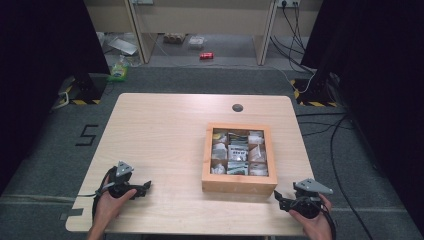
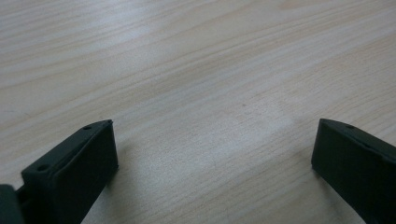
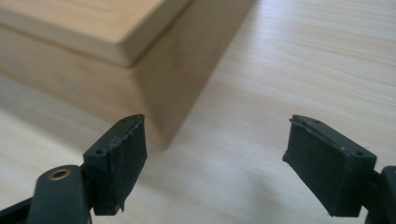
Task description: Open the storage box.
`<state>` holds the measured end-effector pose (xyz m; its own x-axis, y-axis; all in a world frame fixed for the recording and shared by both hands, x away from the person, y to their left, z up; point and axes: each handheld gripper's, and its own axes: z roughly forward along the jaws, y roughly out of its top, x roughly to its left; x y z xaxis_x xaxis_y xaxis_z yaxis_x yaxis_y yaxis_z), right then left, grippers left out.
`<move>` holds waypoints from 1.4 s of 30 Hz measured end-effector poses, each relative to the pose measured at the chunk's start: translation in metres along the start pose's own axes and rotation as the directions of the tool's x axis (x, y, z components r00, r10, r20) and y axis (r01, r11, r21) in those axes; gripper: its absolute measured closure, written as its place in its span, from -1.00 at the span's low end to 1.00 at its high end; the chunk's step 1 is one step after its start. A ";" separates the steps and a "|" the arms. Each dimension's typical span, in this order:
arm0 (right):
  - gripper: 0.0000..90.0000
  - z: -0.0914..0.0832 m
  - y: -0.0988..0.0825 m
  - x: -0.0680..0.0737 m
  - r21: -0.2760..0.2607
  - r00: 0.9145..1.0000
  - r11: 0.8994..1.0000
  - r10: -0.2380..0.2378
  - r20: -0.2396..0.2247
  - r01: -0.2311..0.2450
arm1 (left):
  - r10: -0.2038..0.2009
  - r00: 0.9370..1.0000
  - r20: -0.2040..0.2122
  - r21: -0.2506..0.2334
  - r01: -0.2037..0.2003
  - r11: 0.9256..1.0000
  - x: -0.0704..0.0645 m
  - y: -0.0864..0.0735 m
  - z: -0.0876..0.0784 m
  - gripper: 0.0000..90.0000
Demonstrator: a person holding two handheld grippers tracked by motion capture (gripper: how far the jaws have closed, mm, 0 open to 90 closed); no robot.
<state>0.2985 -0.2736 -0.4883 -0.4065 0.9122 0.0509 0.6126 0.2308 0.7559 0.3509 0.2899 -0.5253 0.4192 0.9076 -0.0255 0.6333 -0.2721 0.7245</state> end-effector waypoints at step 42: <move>0.10 -0.004 0.020 0.030 -0.157 0.990 0.982 -0.121 -0.076 0.108 | 0.000 1.000 0.000 0.000 0.000 1.000 0.000 0.000 0.000 -1.00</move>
<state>0.2960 -0.2432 -0.4697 -0.5279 0.8493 0.0083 0.4511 0.2721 0.8500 0.3509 0.2899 -0.5253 0.4191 0.9076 -0.0249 0.6332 -0.2725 0.7245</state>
